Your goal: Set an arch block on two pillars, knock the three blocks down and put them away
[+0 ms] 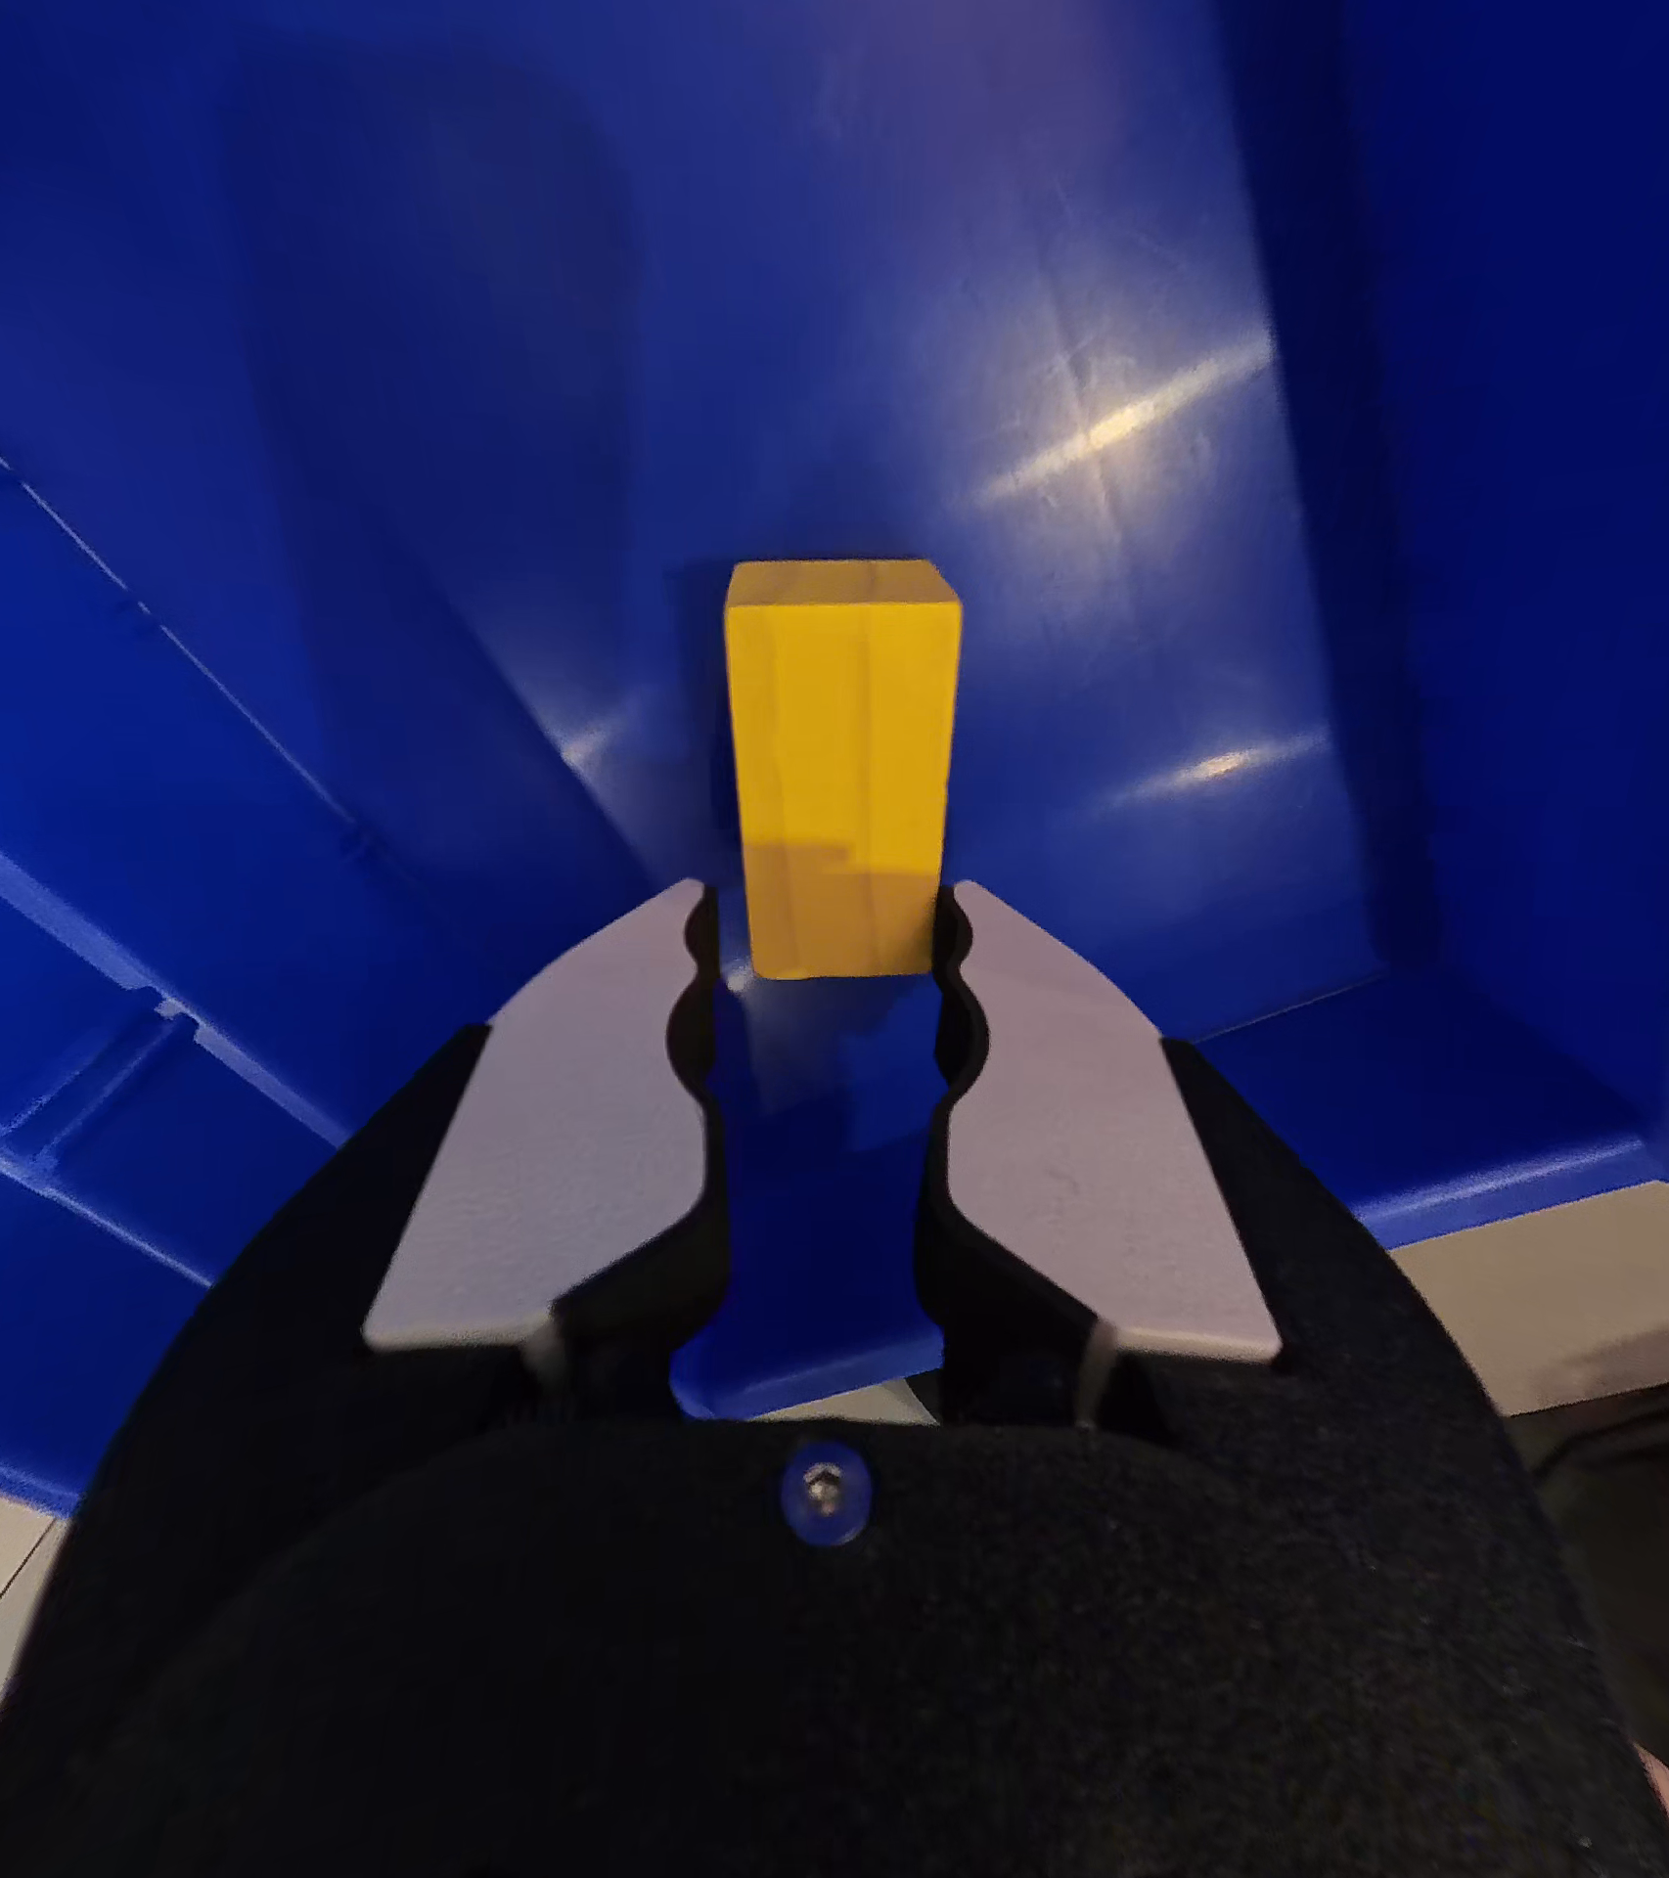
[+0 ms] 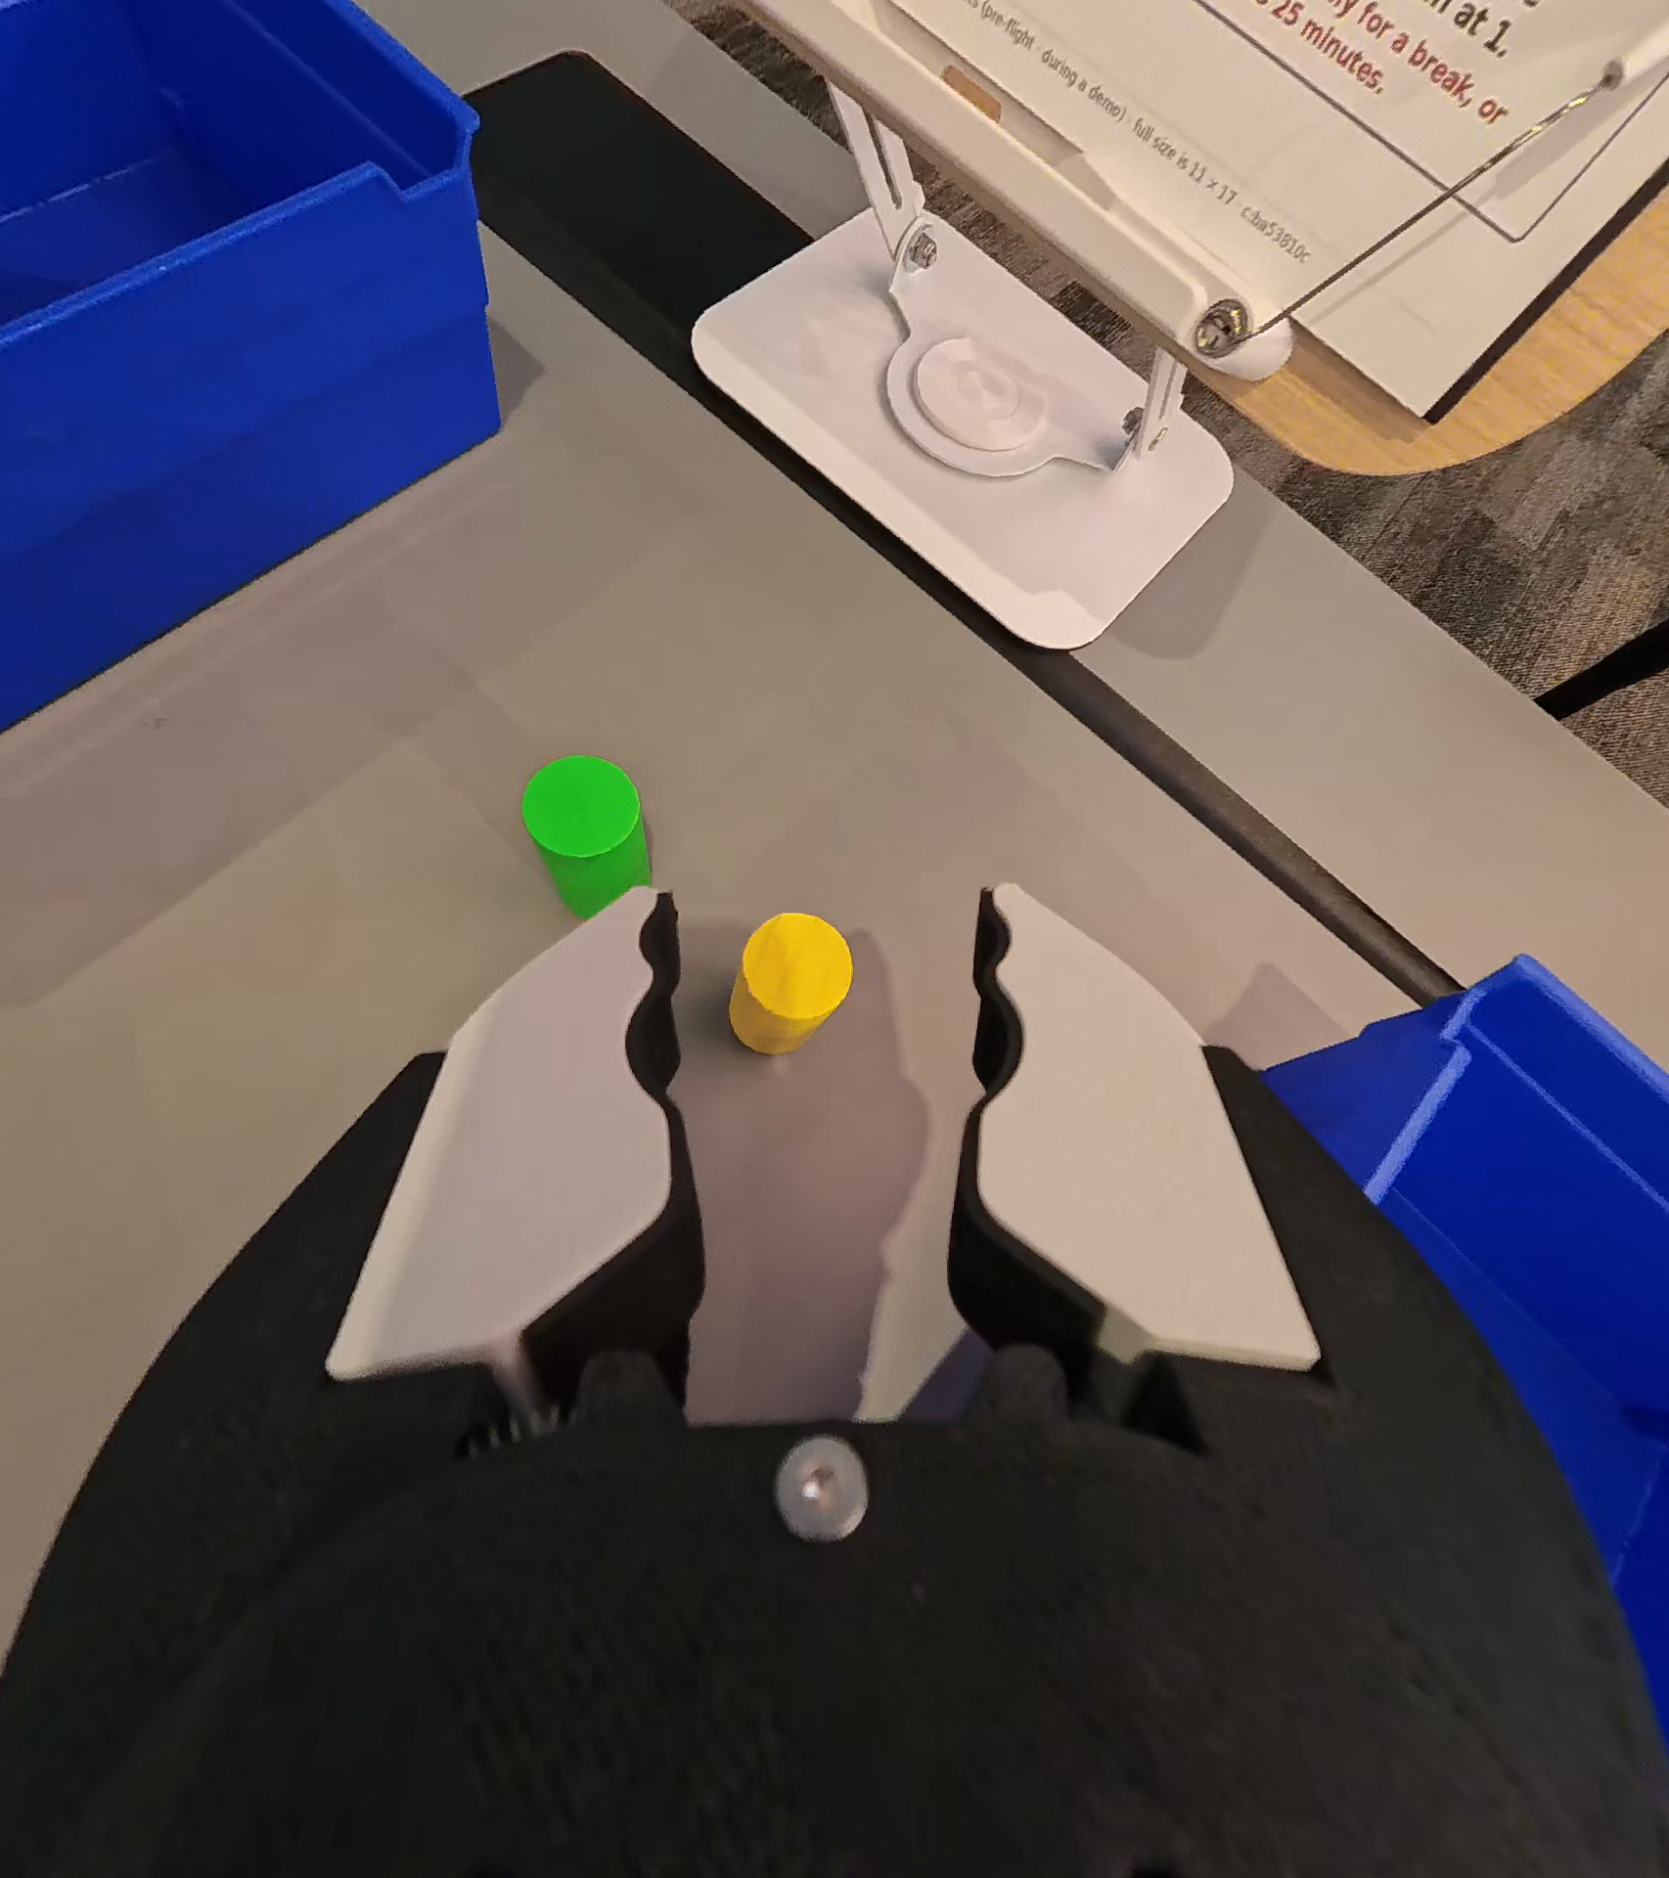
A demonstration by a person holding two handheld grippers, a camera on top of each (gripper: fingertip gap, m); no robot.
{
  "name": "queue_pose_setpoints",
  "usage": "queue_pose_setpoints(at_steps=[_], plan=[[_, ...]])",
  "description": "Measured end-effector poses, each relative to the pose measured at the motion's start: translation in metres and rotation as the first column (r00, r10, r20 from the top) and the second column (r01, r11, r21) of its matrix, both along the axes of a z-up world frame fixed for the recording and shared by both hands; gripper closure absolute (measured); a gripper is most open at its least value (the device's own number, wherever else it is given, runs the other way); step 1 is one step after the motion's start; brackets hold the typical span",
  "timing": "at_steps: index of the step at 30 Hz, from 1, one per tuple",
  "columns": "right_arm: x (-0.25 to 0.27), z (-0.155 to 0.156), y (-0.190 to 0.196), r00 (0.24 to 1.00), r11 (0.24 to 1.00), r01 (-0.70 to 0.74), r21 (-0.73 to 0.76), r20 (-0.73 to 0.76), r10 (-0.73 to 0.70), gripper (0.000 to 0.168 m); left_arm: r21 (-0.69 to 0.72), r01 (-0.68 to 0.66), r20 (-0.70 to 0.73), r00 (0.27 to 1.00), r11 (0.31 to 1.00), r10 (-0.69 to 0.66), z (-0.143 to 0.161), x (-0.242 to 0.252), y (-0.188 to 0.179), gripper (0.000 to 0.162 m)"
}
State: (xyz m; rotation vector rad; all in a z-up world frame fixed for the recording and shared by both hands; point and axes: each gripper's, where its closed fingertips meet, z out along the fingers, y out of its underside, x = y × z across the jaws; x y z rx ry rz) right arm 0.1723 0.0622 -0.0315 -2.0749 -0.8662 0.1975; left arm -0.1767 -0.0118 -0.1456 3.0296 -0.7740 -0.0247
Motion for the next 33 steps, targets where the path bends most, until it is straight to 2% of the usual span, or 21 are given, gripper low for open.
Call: queue_pose_setpoints(at_steps=[4, 6, 8, 33], plan=[[-0.001, -0.002, 0.0, 1.0, 1.0, -0.003, -0.005, 0.013, 0.003, 0.111, -0.003, 0.002, -0.017, 1.0, 1.0, -0.002, -0.002, -0.002, 0.0, 0.116], [-0.001, -0.004, -0.001, 1.0, 1.0, -0.006, -0.008, 0.02, 0.006, 0.111, -0.001, 0.01, -0.022, 1.0, 1.0, -0.01, -0.002, -0.002, 0.001, 0.118], [-0.001, -0.005, -0.001, 1.0, 1.0, -0.008, -0.009, 0.026, 0.008, 0.111, -0.005, 0.019, -0.027, 0.999, 1.0, -0.019, -0.002, -0.002, 0.0, 0.127], [-0.001, -0.009, 0.0, 0.999, 1.0, -0.012, -0.018, 0.043, 0.013, 0.111, 0.041, 0.043, -0.031, 0.999, 0.998, -0.041, 0.019, -0.002, -0.004, 0.127]])
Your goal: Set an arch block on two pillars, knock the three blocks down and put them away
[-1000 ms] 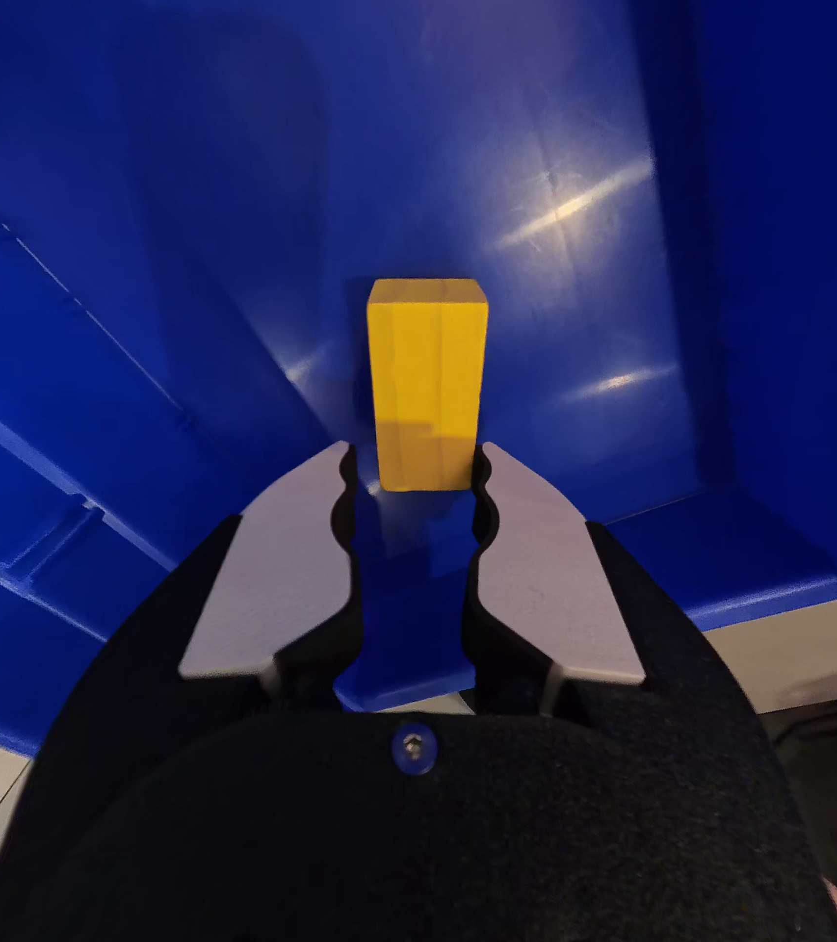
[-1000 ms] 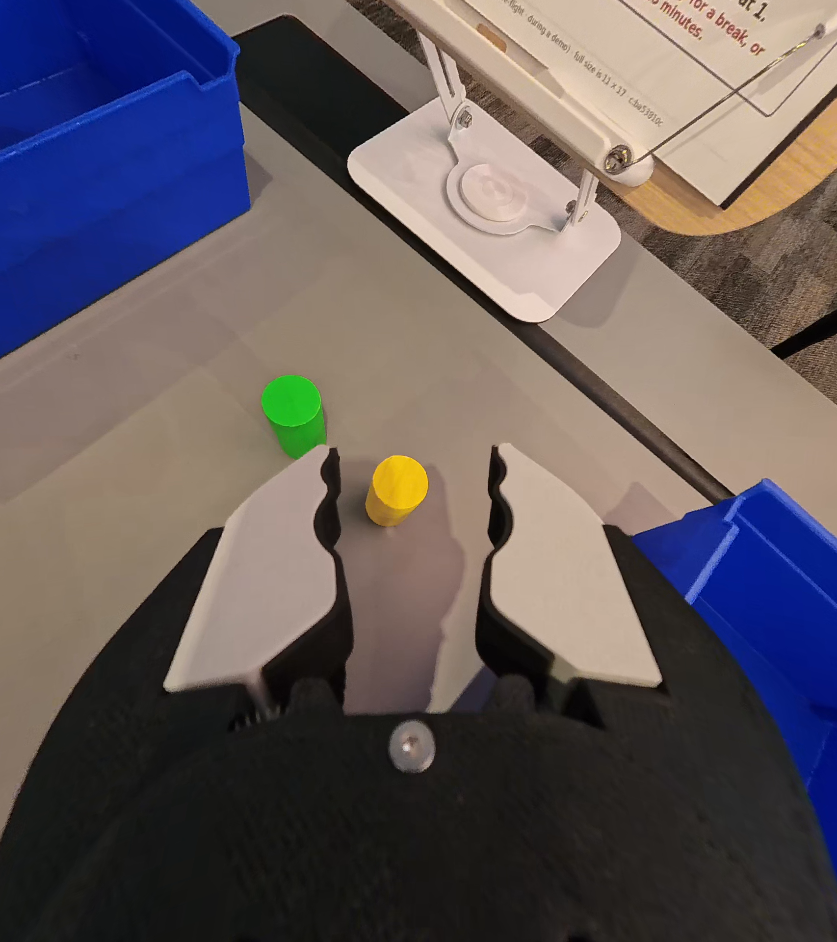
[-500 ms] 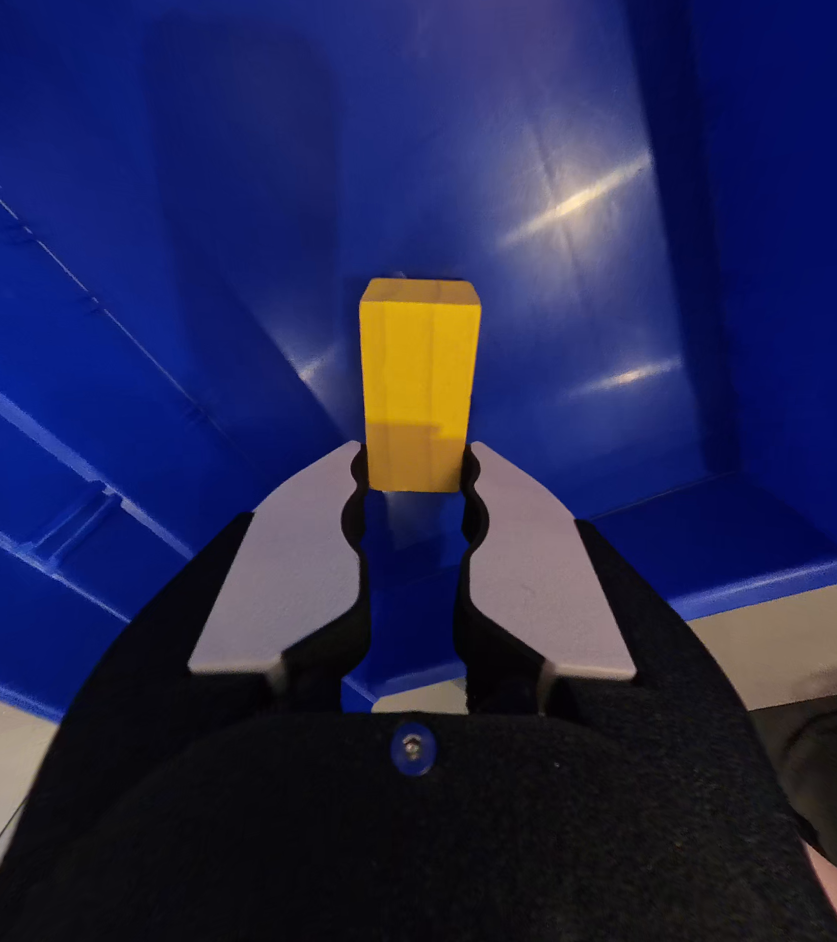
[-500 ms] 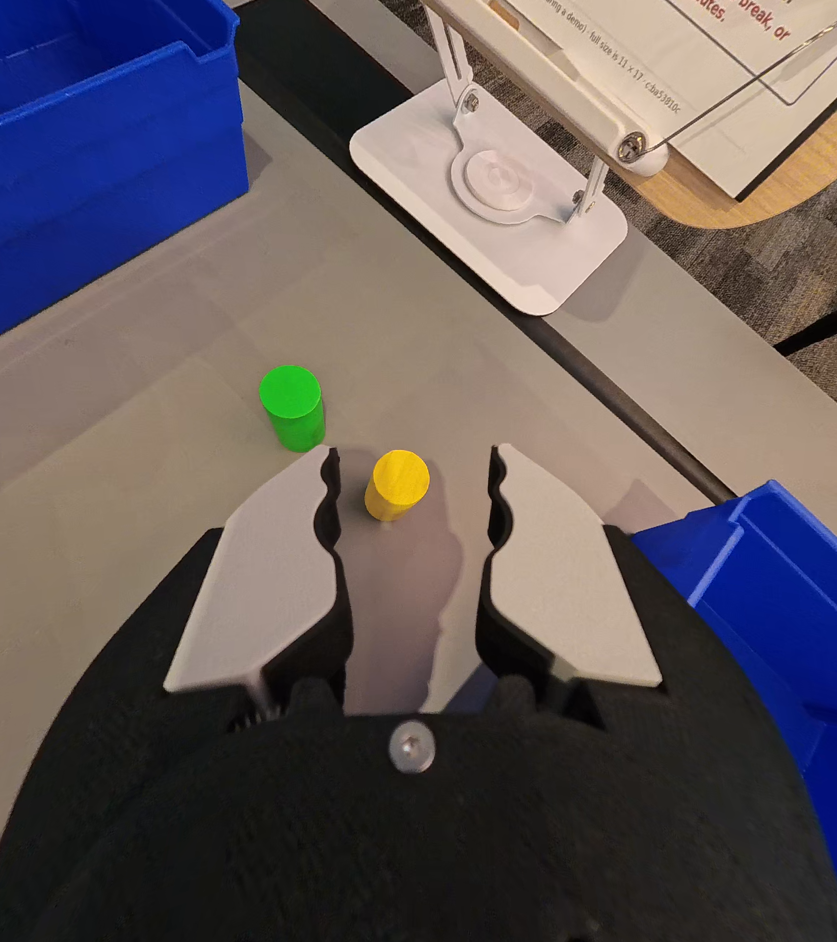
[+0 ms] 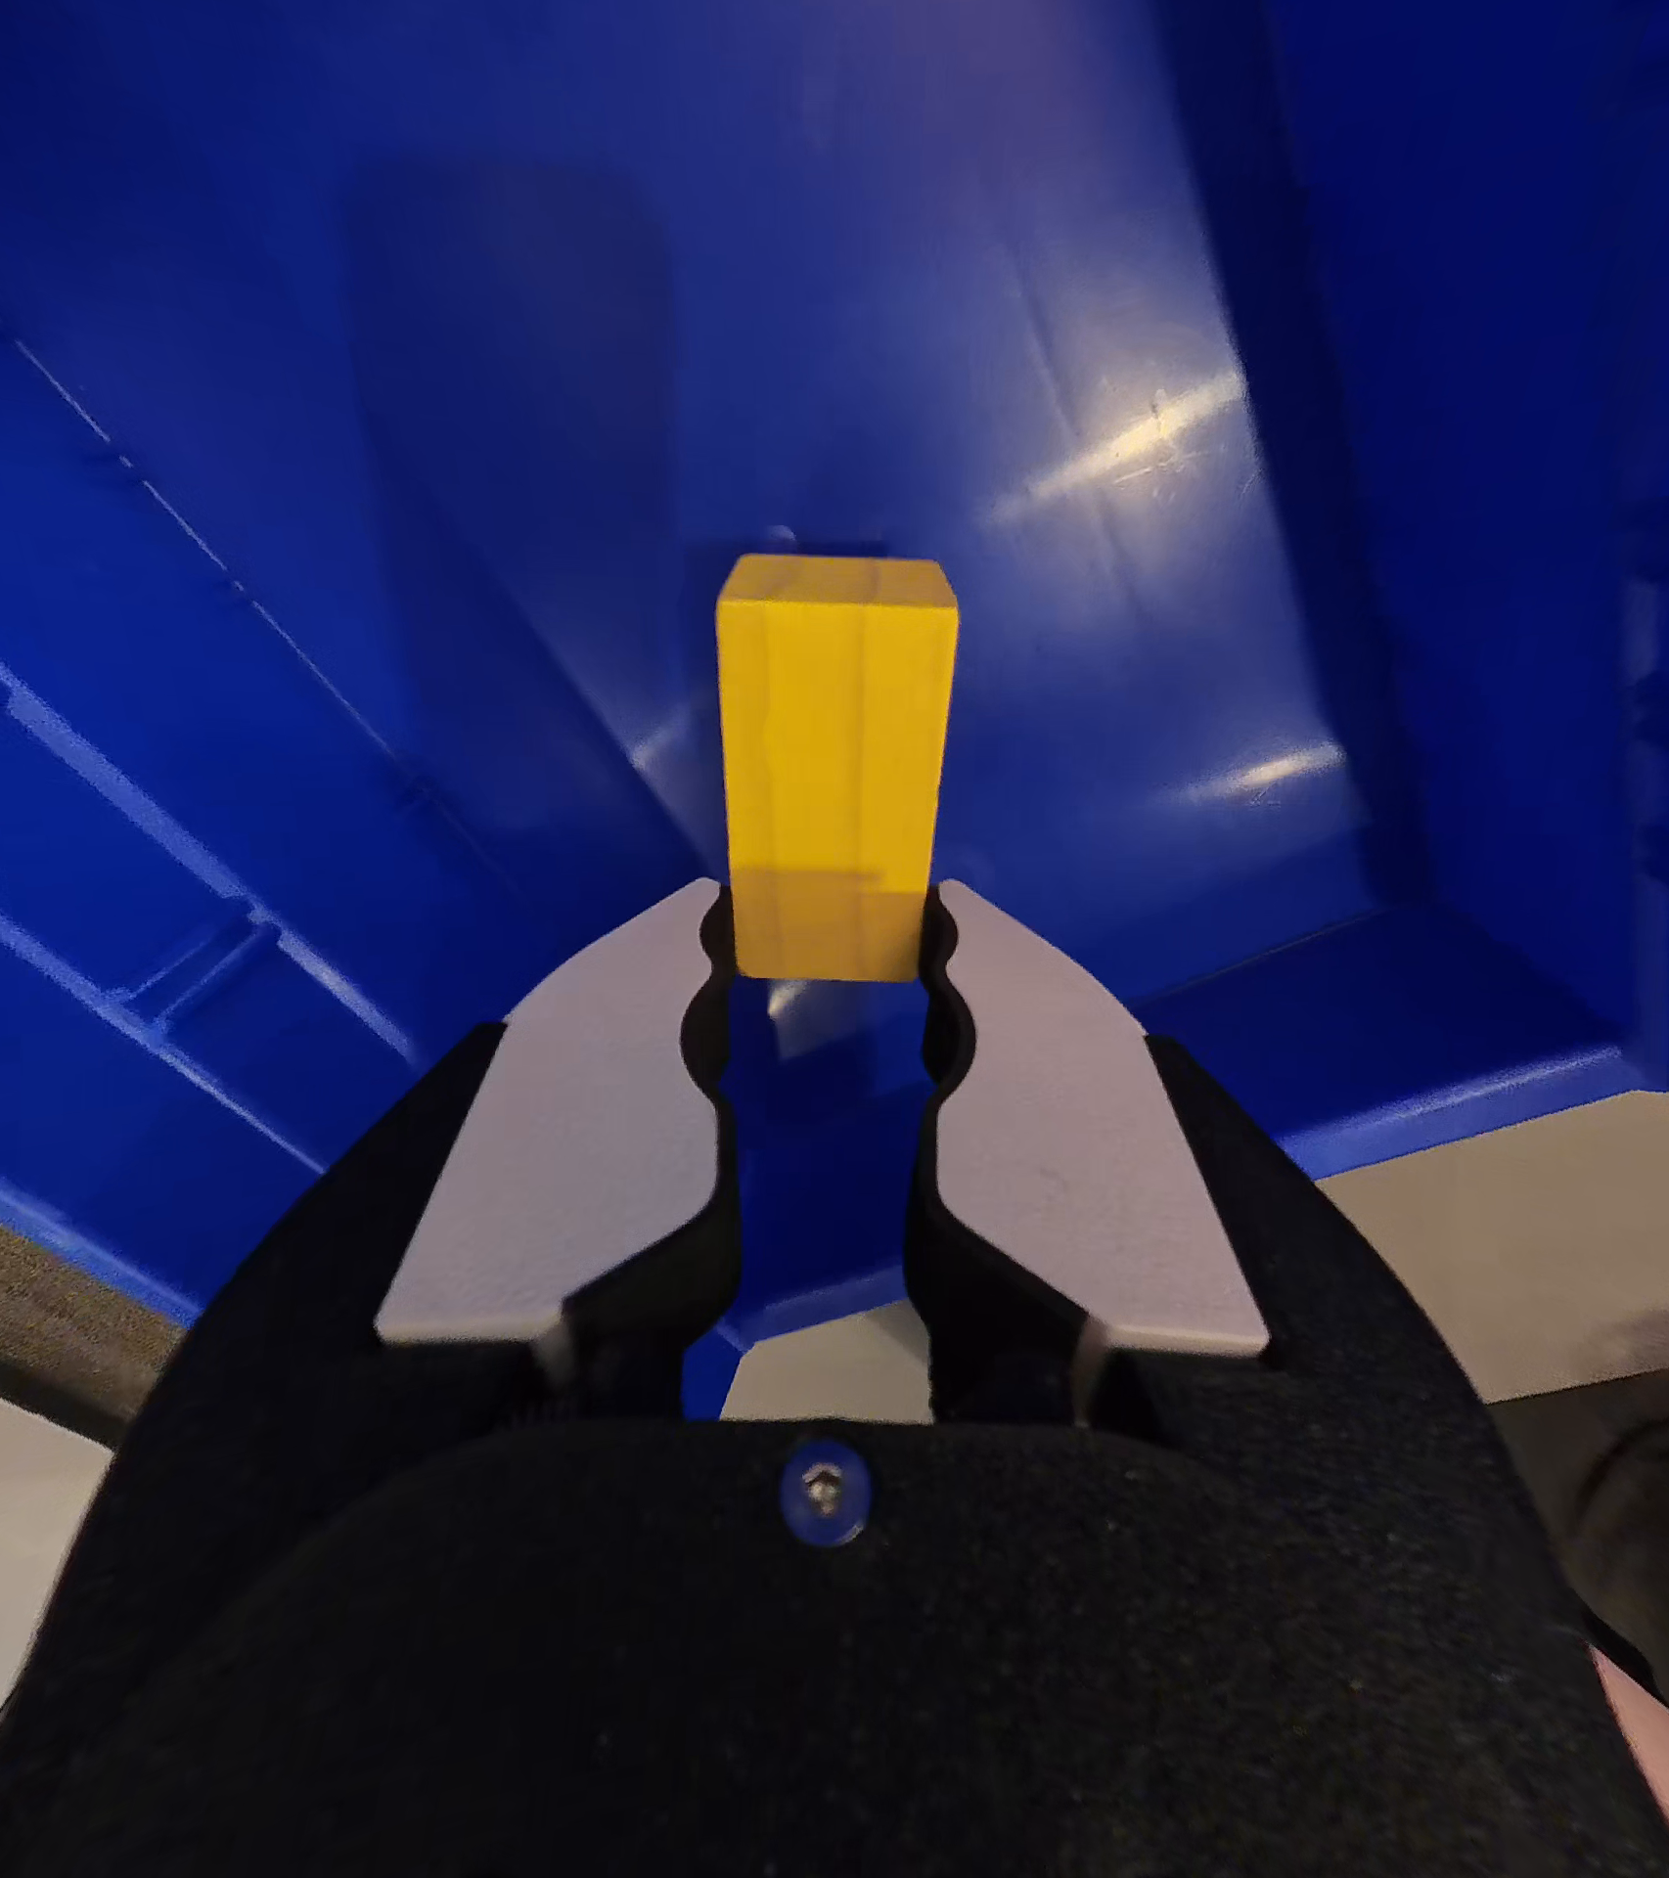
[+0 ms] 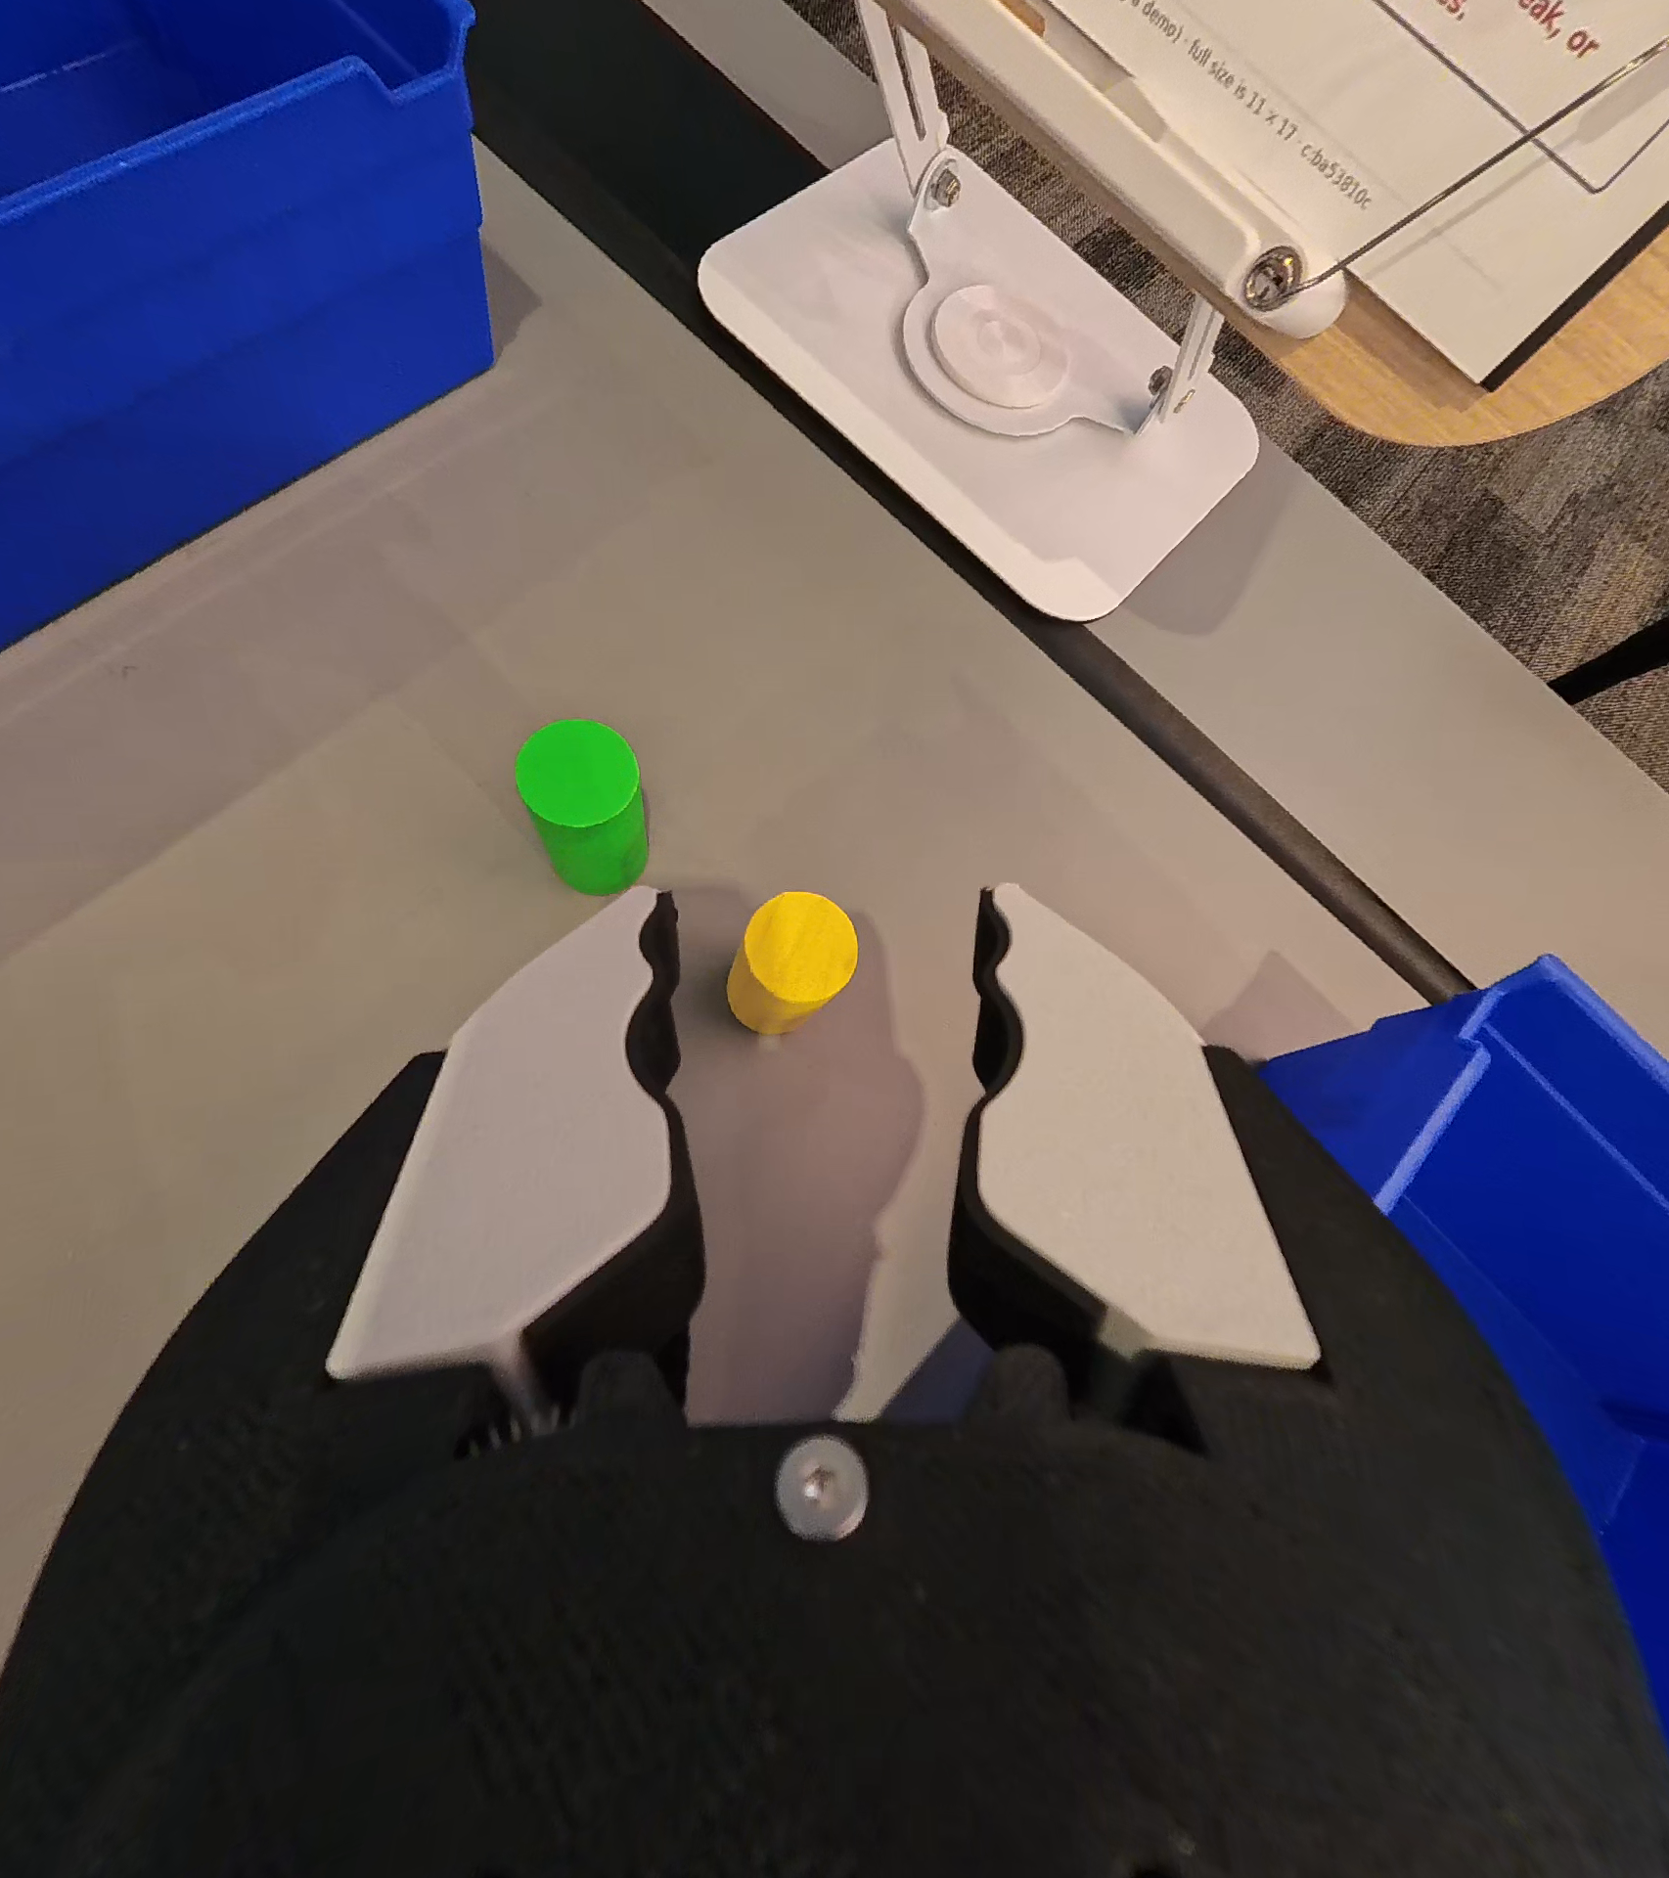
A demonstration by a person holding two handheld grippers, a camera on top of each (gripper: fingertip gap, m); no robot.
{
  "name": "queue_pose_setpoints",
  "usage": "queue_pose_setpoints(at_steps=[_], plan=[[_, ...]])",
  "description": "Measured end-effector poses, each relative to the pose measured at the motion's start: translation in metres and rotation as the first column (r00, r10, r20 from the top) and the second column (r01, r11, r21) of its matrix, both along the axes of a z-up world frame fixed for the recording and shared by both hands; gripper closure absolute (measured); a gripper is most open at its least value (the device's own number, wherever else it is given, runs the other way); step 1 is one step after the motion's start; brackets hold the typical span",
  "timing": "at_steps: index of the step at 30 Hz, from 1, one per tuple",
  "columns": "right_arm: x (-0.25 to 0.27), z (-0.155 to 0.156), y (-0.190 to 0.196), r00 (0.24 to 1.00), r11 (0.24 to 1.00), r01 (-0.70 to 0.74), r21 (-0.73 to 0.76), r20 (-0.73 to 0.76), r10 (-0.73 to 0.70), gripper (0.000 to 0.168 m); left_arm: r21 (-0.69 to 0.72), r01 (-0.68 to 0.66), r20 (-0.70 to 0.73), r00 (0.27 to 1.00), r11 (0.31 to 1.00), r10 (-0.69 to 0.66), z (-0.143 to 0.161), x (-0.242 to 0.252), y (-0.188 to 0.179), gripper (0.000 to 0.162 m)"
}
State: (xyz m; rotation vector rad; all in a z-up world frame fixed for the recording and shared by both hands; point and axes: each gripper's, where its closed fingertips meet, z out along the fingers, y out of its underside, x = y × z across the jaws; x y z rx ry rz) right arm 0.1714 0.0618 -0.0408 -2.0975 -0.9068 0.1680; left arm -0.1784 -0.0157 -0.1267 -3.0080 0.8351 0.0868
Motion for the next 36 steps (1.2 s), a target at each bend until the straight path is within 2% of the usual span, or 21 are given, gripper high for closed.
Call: queue_pose_setpoints(at_steps=[8, 19, 36], plan=[[-0.001, -0.002, 0.0, 1.0, 1.0, -0.003, -0.004, 0.006, 0.003, 0.111, 0.099, 0.007, 0.039, 0.999, 0.995, -0.011, 0.026, 0.004, 0.002, 0.127], [-0.001, -0.004, -0.001, 1.0, 1.0, -0.007, -0.01, 0.015, 0.007, 0.111, 0.215, 0.079, 0.091, 0.991, 0.973, -0.101, 0.06, 0.029, -0.004, 0.127], [-0.002, -0.008, -0.002, 0.999, 1.0, -0.014, -0.021, 0.03, 0.014, 0.111, 0.253, 0.127, 0.107, 0.982, 0.959, -0.158, 0.07, 0.044, -0.007, 0.127]])
